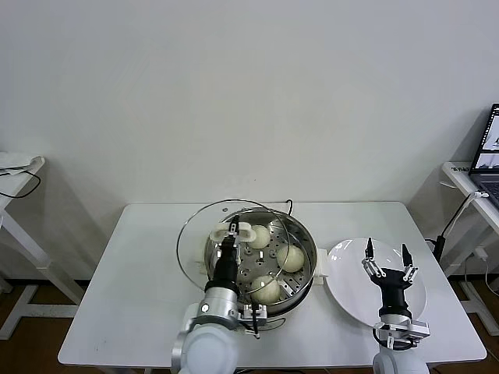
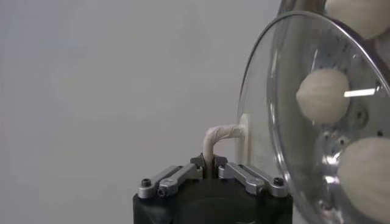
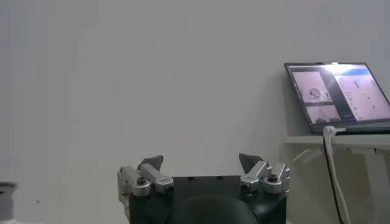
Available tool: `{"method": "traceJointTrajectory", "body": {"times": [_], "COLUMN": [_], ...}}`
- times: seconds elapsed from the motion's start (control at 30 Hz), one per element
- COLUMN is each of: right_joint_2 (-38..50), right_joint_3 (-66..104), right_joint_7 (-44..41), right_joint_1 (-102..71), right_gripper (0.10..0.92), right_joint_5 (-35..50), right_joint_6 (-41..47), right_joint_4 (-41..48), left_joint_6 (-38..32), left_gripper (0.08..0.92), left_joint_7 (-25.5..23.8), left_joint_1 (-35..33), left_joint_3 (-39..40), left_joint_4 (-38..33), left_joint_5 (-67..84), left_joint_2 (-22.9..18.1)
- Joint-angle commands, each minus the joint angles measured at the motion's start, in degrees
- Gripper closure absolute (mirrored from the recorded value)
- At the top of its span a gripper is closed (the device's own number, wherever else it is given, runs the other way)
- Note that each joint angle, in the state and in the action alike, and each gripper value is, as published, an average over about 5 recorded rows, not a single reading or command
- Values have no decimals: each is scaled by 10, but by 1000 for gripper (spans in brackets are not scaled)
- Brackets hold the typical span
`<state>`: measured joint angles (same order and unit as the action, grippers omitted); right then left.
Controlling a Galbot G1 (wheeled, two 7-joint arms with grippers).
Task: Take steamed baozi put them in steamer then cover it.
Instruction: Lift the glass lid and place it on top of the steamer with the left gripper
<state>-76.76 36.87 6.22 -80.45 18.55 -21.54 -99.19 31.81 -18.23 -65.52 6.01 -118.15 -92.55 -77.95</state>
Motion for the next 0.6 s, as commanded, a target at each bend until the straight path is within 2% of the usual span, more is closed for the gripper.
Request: {"method": "traceJointTrajectory", "body": {"times": [0.03, 0.6], "right_joint_2": [1, 2], "right_joint_3": [0, -4], "right_joint_7": [-1, -4], "right_joint_1": [2, 5], "right_gripper": [203, 203], "right_joint_5": [-1, -7], "right_joint_6": [-1, -3], "right_joint_4": [7, 17], "left_joint_6": [18, 19], "left_gripper": [814, 814], "left_joint_7": [0, 9], "left_joint_1": [13, 9], "left_joint_3": [30, 44], "left_joint_4": [33, 53], "left_joint_5": [-10, -44], "left_joint_2": [-31, -74]}}
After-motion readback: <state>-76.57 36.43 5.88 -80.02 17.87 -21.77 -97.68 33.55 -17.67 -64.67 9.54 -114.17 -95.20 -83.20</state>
